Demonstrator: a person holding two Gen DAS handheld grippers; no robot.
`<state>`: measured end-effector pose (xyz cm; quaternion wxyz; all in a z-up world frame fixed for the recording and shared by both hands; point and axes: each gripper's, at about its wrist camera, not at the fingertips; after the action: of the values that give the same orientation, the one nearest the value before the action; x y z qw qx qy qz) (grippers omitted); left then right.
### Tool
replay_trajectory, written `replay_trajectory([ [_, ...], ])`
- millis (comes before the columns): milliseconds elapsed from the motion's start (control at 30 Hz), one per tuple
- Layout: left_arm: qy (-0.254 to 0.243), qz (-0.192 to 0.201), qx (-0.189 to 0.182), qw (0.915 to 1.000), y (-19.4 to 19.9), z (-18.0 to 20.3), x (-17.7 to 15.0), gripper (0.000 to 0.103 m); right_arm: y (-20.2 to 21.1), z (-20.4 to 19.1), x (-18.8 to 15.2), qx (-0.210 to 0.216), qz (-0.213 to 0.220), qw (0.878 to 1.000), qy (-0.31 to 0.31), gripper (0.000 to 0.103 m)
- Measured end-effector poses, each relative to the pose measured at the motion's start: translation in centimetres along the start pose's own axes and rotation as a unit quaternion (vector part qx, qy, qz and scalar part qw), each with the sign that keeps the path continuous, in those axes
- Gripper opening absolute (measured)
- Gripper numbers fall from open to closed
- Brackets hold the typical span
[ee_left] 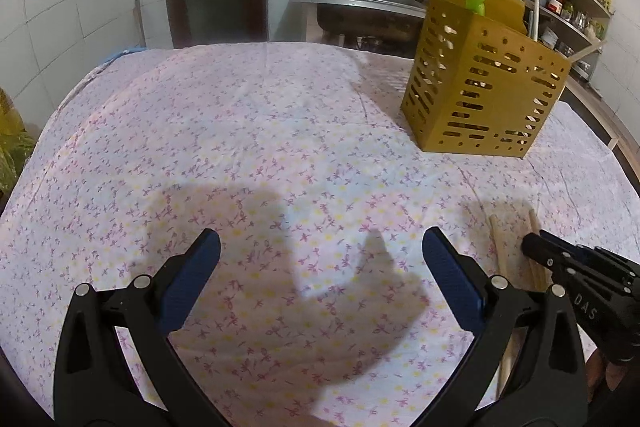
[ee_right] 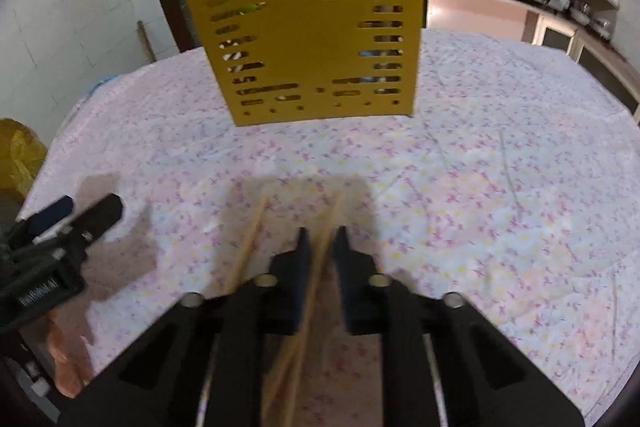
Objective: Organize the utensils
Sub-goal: 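Lower the right tool and close on a chopstick while the left tool grasps another chopstick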
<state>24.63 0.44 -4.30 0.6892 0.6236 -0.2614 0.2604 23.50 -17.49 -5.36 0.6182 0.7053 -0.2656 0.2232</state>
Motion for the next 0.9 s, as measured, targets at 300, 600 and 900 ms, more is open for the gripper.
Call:
replay_trajectory([
  [300,-0.026,-0.02,-0.011,0.9994,-0.1,4.2,-0.6,0.098,1.9,3.1,-0.1,-0.003,0.013,1.0,-0.007,0.006],
  [600,-0.051,-0.068,-0.029,0.9959,-2.0,8.8,-1.3,0.084,1.9,8.0,-1.1,-0.025,-0.002,0.999,-0.03,0.006],
  [900,-0.077,-0.074,-0.023,0.994,-2.8,11.4,-1.9,0.052,1.5,8.9,-1.6,-0.03,0.002,0.999,-0.029,0.006],
])
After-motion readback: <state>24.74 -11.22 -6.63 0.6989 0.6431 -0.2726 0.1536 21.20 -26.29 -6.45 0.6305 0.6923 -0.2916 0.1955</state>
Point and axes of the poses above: each gripper's, at about its wrist camera, not at the fingertips, and y roughly against the way its jaws point, z to its right, x to its top, and after that the axes turned 3 degrees about y, right-handed
